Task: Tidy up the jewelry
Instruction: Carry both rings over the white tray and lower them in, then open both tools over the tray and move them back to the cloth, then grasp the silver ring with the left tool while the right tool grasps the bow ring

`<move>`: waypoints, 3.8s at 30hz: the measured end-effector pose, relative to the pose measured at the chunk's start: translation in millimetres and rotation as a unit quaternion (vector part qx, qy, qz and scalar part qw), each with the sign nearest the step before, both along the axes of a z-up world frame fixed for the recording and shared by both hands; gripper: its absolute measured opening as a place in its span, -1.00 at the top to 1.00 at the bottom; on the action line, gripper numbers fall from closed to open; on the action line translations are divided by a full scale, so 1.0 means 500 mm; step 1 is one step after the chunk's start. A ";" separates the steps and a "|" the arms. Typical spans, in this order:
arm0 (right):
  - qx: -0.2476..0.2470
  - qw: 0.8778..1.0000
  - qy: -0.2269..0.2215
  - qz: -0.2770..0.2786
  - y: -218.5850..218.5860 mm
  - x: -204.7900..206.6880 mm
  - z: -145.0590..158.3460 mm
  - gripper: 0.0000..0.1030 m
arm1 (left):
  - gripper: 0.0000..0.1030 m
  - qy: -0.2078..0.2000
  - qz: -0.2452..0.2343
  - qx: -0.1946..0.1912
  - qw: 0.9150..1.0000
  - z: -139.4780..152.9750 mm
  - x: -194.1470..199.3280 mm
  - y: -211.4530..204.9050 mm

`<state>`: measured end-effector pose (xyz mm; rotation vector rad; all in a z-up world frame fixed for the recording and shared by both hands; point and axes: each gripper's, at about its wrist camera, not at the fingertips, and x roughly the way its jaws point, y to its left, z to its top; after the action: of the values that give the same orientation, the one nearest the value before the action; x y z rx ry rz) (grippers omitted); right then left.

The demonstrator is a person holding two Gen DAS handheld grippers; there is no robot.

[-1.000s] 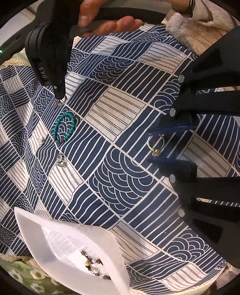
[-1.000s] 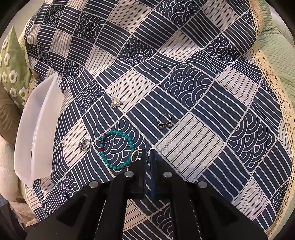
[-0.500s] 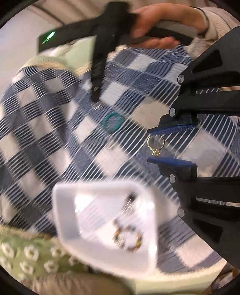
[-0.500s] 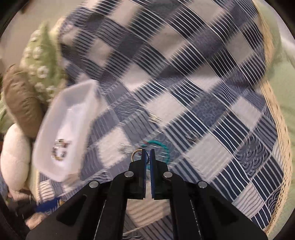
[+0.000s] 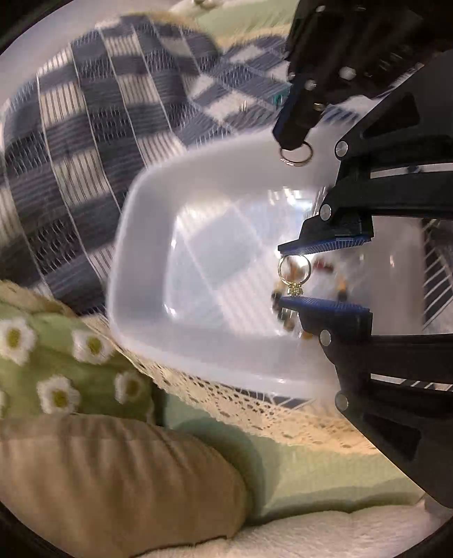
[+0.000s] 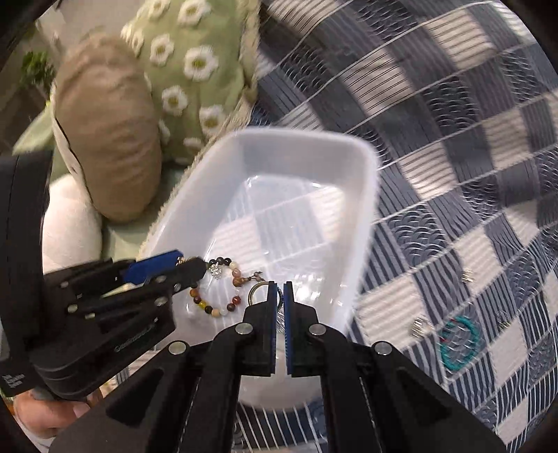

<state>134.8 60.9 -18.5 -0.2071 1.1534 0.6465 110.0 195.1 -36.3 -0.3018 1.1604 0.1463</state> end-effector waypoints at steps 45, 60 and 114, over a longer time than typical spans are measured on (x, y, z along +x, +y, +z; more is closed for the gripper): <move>0.008 0.989 -0.045 -0.138 -0.366 0.057 0.114 -0.12 | -0.50 -0.079 -0.050 -0.029 0.995 0.127 -0.073 -0.121; 0.000 0.975 -0.004 -0.224 -0.538 0.130 -0.007 -0.12 | -0.56 -0.029 -0.122 -0.002 0.992 0.012 0.058 -0.387; -0.029 0.970 0.035 -0.239 -0.544 0.214 -0.105 -0.12 | 0.58 0.010 -0.140 0.026 0.990 -0.078 0.117 -0.451</move>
<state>241.7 -211.3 -71.3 0.0470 1.2337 0.1946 168.3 -30.2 -75.2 -0.0885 1.2049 -0.0668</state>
